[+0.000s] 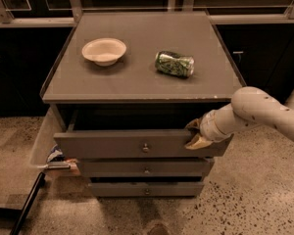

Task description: Open top drawer

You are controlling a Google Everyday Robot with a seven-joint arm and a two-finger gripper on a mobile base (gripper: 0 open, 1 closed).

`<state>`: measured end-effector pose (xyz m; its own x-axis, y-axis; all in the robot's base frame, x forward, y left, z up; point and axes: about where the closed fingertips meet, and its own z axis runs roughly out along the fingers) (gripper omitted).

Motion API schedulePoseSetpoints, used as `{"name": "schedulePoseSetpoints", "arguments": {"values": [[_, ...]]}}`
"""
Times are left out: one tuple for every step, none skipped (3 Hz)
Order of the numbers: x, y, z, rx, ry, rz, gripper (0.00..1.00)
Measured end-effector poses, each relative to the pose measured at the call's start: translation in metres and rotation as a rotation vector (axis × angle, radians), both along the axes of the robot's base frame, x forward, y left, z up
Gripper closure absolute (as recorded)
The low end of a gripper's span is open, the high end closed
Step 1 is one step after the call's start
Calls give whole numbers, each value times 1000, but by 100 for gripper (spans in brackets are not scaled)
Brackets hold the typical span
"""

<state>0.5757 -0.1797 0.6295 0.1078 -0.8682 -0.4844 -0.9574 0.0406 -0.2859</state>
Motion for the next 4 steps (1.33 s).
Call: {"name": "schedulePoseSetpoints", "arguments": {"values": [[0,0,0,0,0,0,62],[-2,0,2,10,4,-8,65],[-1,1,2,11,4,-8,88],[-6,0,2,17,10,-11,100]]}}
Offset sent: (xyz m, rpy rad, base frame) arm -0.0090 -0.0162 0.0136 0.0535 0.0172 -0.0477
